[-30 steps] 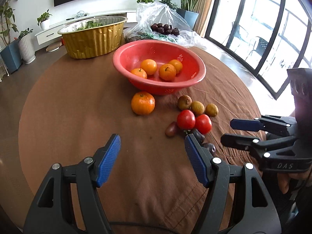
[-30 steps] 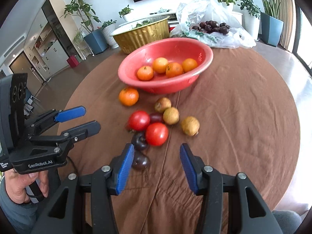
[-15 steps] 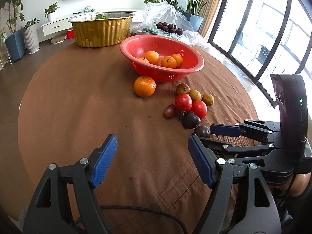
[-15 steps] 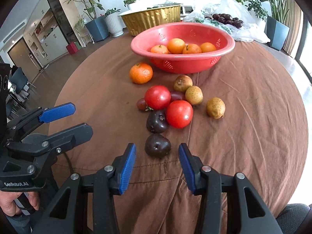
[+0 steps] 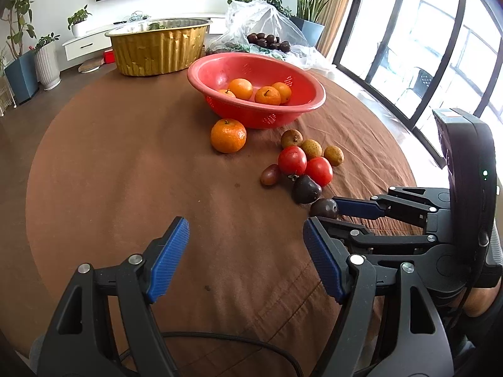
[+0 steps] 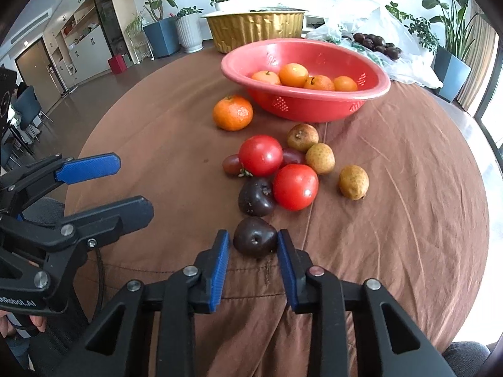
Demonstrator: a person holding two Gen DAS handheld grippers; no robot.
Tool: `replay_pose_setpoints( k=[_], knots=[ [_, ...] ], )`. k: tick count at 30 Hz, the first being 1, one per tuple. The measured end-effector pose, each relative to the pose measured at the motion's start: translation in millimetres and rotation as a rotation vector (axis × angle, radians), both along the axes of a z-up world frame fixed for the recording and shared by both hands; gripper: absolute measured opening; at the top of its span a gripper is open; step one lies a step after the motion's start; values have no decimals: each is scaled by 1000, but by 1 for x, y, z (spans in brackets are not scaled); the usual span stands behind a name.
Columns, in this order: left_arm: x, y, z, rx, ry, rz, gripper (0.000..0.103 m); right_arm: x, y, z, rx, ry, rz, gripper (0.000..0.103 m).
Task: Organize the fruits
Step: 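Close the right tool on a dark plum while the left tool approaches a red tomato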
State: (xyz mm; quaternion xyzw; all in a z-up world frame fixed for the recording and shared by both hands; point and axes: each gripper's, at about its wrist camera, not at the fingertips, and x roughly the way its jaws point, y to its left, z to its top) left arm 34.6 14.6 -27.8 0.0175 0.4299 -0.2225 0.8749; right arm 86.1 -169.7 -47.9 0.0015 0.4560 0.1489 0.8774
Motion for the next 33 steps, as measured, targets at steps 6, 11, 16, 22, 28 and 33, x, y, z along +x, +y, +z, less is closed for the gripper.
replay_pose_setpoints(
  k=[6, 11, 16, 22, 28, 33],
  knots=[
    [2, -5, 1, 7, -5, -14, 74, -1, -7, 0, 36, 8, -6, 29],
    [11, -14, 7, 14, -17, -48, 74, -5, -17, 6, 92, 13, -12, 29],
    [27, -33, 10, 12, 4, -104, 73, -7, -36, 13, 130, 7, -53, 29],
    [46, -61, 7, 47, 12, -214, 59, -6, -53, 16, 155, 2, -87, 29],
    [64, -73, 0, 72, 45, -296, 44, -5, -57, 14, 184, 10, -91, 29],
    [77, -72, -5, 53, 86, -333, 43, -3, -61, 12, 200, 12, -95, 29]
  ],
)
